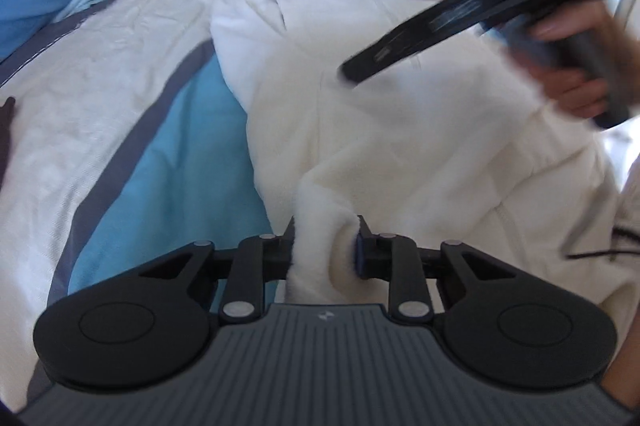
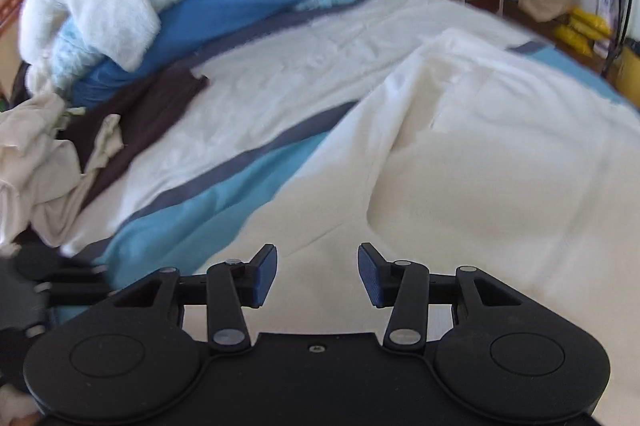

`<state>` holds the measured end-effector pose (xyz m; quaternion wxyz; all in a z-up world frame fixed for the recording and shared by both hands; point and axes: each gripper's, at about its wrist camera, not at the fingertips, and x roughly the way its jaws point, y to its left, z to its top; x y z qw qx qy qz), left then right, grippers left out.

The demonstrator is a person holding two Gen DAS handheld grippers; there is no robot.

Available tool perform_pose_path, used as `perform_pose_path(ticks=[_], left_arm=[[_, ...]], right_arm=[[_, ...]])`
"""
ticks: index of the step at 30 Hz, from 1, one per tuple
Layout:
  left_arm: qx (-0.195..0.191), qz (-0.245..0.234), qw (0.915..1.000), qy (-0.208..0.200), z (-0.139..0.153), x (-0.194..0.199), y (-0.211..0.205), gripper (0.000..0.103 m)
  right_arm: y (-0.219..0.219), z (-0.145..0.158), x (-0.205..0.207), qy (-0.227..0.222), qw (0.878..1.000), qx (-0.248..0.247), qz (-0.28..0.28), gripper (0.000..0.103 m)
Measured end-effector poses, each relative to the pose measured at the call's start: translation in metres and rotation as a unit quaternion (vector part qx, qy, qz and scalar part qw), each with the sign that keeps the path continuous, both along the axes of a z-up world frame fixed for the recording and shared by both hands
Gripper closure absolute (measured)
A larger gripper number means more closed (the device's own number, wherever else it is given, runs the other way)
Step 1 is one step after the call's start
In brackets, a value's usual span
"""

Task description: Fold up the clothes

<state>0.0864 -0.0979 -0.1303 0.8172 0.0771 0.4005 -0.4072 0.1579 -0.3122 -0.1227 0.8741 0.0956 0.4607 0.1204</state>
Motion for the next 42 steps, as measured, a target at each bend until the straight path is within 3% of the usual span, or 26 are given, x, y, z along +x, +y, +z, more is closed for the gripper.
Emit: perform_pose_path(ticks=[2,3,5,8,9,10,12,17,20,23,25,27,29,33,38,41,42], left_arm=[[-0.010,0.015,0.9998,0.005,0.001,0.000,0.007,0.080],[-0.012,0.019,0.9997,0.010,0.000,0.001,0.008,0.080],[-0.016,0.027,0.9993,0.019,-0.001,0.004,0.009,0.080],[-0.021,0.039,0.9985,0.034,-0.003,0.008,0.010,0.080],[-0.022,0.043,0.9981,0.038,-0.004,0.009,0.011,0.081],[-0.024,0.046,0.9977,0.043,-0.004,0.011,0.012,0.081],[-0.031,0.052,0.9975,0.037,0.000,0.011,0.013,0.083],[-0.022,0.091,0.9955,0.013,0.011,0.007,0.028,0.085],[-0.011,0.119,0.9928,-0.001,0.017,0.006,0.038,0.085],[-0.022,0.153,0.9878,0.020,0.020,0.015,0.053,0.086],[-0.049,0.163,0.9843,0.048,0.020,0.024,0.068,0.087],[-0.107,0.182,0.9723,0.100,0.018,0.039,0.091,0.088],[-0.125,0.214,0.9608,0.124,0.013,0.049,0.109,0.088],[-0.102,0.258,0.9523,0.128,0.005,0.058,0.120,0.093],[-0.033,0.290,0.9520,0.093,-0.002,0.069,0.122,0.100],[-0.030,0.292,0.9504,0.102,-0.004,0.074,0.129,0.100],[-0.036,0.292,0.9496,0.108,-0.005,0.074,0.132,0.099]], right_arm=[[-0.006,-0.015,0.018,0.022,0.999,0.004,-0.038,0.049],[-0.010,-0.020,0.022,0.030,0.997,0.004,-0.066,0.042],[-0.016,-0.028,0.026,0.039,0.993,0.027,-0.108,0.040],[-0.008,-0.031,0.023,0.056,0.992,0.071,-0.085,0.040],[-0.002,-0.029,0.021,0.053,0.994,0.065,-0.072,0.043],[0.004,-0.025,0.017,0.044,0.996,0.051,-0.062,0.064],[0.014,-0.017,0.011,0.023,0.998,0.023,-0.048,0.083],[0.035,0.001,0.019,-0.012,1.000,0.010,-0.024,0.089],[0.047,0.010,0.028,-0.029,0.999,0.014,-0.013,0.089],[0.059,0.020,0.038,-0.046,0.999,0.018,-0.001,0.089],[0.066,0.024,0.046,-0.055,0.998,0.019,0.002,0.089],[0.072,0.026,0.056,-0.062,0.998,0.015,-0.005,0.089],[0.079,0.027,0.067,-0.066,0.997,0.024,-0.011,0.089],[0.105,0.025,0.083,-0.063,0.998,-0.004,0.005,0.088],[0.110,0.012,0.101,-0.033,0.999,-0.018,-0.012,0.087],[0.105,0.014,0.104,-0.028,0.999,0.014,-0.039,0.074],[0.103,0.019,0.100,-0.037,0.998,0.029,-0.045,0.065]])
